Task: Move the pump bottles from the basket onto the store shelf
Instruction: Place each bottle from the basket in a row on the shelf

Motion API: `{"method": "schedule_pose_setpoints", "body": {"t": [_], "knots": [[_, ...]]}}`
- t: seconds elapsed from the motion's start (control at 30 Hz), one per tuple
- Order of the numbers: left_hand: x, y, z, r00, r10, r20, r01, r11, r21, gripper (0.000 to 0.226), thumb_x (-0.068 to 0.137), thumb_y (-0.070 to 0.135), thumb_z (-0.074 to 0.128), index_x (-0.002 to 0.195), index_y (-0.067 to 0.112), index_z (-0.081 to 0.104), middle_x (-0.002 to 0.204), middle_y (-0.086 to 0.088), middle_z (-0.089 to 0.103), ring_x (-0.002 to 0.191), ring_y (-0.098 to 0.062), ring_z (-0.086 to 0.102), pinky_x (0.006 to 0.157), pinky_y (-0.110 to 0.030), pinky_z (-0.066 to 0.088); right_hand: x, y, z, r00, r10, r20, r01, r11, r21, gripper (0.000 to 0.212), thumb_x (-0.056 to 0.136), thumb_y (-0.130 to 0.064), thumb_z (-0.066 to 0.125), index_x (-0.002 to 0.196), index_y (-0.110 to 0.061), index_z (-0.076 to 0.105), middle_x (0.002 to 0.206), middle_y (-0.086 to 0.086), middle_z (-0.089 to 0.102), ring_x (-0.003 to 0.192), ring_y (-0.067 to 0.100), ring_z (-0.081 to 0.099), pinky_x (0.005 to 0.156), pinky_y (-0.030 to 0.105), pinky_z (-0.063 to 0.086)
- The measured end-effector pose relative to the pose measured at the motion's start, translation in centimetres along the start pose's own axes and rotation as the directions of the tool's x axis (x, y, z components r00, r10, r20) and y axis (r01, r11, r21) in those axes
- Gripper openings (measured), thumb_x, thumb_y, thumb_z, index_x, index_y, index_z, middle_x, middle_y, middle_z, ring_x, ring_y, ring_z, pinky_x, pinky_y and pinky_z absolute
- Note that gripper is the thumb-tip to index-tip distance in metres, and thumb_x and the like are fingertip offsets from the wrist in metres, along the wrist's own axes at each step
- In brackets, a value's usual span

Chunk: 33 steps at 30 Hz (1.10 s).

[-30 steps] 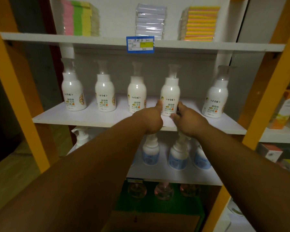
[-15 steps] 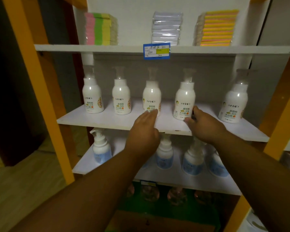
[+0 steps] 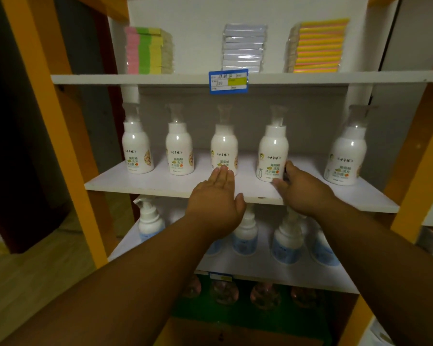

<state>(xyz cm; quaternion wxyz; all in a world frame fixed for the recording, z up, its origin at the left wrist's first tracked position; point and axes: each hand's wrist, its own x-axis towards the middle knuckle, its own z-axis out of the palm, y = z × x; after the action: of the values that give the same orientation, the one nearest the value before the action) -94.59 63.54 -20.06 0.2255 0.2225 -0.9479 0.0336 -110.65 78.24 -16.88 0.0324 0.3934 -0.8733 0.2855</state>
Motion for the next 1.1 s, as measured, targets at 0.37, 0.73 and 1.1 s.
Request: {"method": "schedule_pose_setpoints", "body": {"t": [0.37, 0.73, 1.1], "knots": [[0.0, 2.4, -4.0, 0.950, 0.064, -0.307, -0.173, 0.923, -0.344, 0.049, 0.096, 0.041, 0.043, 0.143, 0.030, 0.044, 0.143, 0.004, 0.055, 0.126, -0.016, 0.054, 0.097, -0.024, 0.040, -2.8, 3.2, -3.4, 0.888, 0.011, -0.459, 0.211, 0.878, 0.430, 0.051, 0.098, -0.035, 0.056, 0.147, -0.038, 0.043, 0.151, -0.009, 0.049, 0.134, 0.014, 0.051, 0.109, 0.043, 0.046], [9.2, 13.5, -1.5, 0.942, 0.206, 0.265, -0.017, 0.818, -0.576, 0.081, 0.098, 0.027, 0.049, 0.158, 0.009, -0.003, 0.158, -0.019, 0.030, 0.134, -0.029, 0.045, 0.097, -0.029, 0.039, -0.1, 9.0, -7.2, 0.885, 0.386, -0.262, -0.148, 0.764, 0.628, 0.091, 0.090, -0.043, 0.070, 0.159, -0.025, 0.012, 0.159, 0.014, 0.036, 0.130, 0.032, 0.051, 0.102, 0.050, 0.045], [9.2, 13.6, -0.5, 0.933, 0.219, 0.287, 0.035, 0.736, -0.676, 0.082, 0.090, 0.020, 0.054, 0.158, 0.031, 0.010, 0.151, -0.004, 0.046, 0.107, -0.016, 0.055, 0.073, -0.016, 0.044, -0.1, 9.9, -7.6, 0.968, 0.225, -0.114, -0.099, 0.755, 0.648, 0.045, 0.099, -0.022, 0.060, 0.143, -0.020, 0.051, 0.129, 0.002, 0.065, 0.115, 0.022, 0.063, 0.102, 0.041, 0.049]]}}
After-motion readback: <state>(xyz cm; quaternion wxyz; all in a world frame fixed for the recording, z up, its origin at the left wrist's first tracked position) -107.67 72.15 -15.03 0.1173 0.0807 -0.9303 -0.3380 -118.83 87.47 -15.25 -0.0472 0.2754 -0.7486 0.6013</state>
